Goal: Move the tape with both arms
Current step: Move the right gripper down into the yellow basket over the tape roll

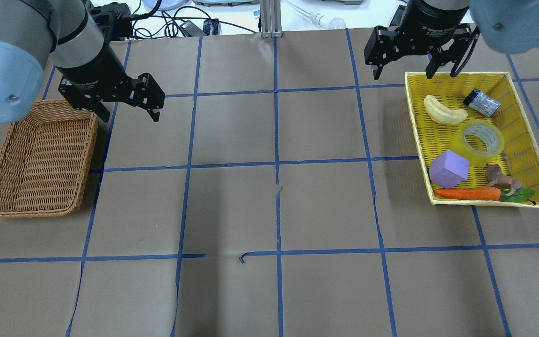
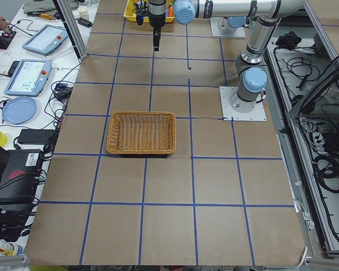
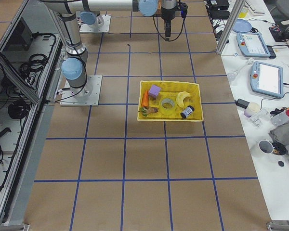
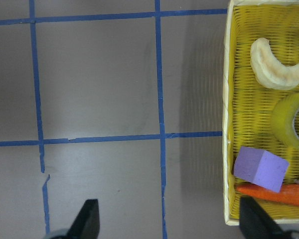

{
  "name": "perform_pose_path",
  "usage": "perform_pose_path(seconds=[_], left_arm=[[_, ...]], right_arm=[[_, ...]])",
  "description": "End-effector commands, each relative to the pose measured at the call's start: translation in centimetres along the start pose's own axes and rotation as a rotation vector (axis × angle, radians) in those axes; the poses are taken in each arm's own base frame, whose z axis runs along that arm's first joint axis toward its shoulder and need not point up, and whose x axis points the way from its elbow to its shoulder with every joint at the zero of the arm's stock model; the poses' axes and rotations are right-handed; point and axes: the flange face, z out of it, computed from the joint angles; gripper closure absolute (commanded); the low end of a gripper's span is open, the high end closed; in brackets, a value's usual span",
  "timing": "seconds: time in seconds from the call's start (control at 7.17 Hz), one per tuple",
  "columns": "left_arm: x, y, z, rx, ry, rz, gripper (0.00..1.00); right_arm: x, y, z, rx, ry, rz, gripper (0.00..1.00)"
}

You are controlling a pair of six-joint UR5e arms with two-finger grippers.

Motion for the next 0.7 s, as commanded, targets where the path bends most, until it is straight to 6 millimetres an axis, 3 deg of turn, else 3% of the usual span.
perform_pose_path(seconds=[0.0, 0.14, 0.42, 0.56], left_arm=[[0.0, 0.0, 0.0, 0.000, 0.001, 0.000, 0.00], [-0.1, 0.0, 0.0, 0.000, 0.000, -0.002, 0.00], [-0.2, 0.0, 0.1, -0.001, 0.000, -0.003, 0.00], [-0.1, 0.0, 0.0, 0.001, 0.003, -0.005, 0.00]], right_arm=[[2.7, -1.2, 1.2, -0.016, 0.039, -0.106, 0.01], [4.0, -1.3, 1.7, -0.032, 0.044, -0.091, 0.01], [8.0, -1.0, 6.2, -0.095, 0.046, -0.082, 0.00], [12.3, -1.5, 8.2, -0.131, 0.028, -0.141, 0.00]])
